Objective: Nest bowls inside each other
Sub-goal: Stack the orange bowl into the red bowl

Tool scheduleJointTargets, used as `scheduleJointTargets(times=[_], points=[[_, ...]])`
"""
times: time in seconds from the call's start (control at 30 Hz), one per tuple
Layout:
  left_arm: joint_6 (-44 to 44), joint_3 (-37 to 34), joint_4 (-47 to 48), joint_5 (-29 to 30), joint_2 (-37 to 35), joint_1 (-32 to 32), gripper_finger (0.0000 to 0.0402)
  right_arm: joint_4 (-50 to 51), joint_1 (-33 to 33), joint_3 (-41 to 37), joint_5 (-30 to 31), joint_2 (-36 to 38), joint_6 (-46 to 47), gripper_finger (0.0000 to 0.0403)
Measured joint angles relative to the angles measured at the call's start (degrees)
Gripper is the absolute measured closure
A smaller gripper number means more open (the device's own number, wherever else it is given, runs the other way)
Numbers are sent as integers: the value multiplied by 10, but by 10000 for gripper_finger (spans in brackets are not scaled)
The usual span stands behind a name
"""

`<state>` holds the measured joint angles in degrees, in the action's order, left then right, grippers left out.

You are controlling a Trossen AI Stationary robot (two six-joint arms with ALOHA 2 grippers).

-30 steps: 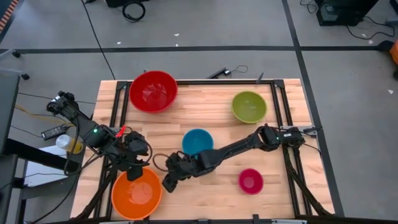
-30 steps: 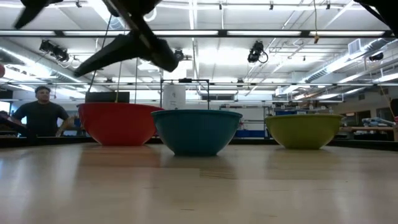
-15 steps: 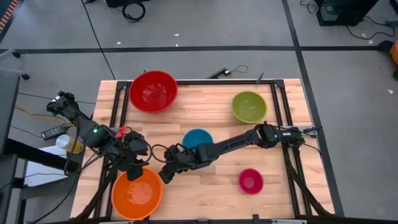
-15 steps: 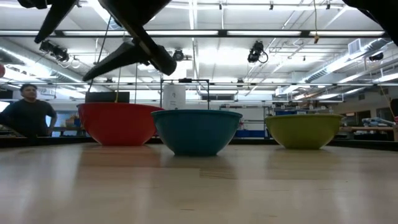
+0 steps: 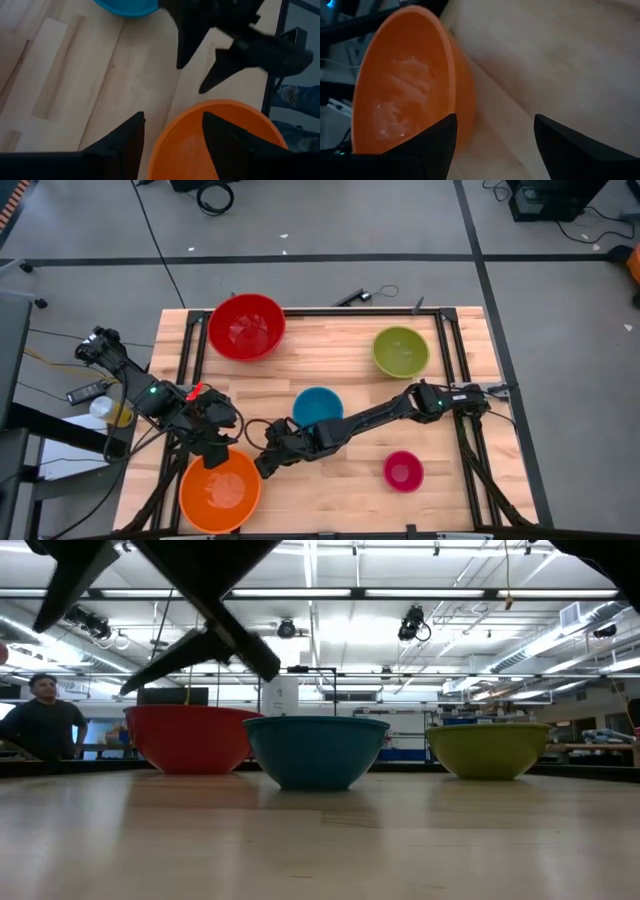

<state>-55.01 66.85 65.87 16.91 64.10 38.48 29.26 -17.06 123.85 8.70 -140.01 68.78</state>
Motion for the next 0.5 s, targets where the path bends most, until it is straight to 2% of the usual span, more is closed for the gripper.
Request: scheduleJointTargets(times=[0.1, 0.27, 0.5], points=[[-11, 0, 7, 0, 0, 0, 200, -2, -1, 0, -17, -6, 3, 135], [-21, 0, 8, -2, 0, 0, 200, -15, -1, 0, -7, -6, -2, 135], [-36, 0, 8, -2, 0, 0, 200, -67, 0, 0, -39, -18, -17, 136]])
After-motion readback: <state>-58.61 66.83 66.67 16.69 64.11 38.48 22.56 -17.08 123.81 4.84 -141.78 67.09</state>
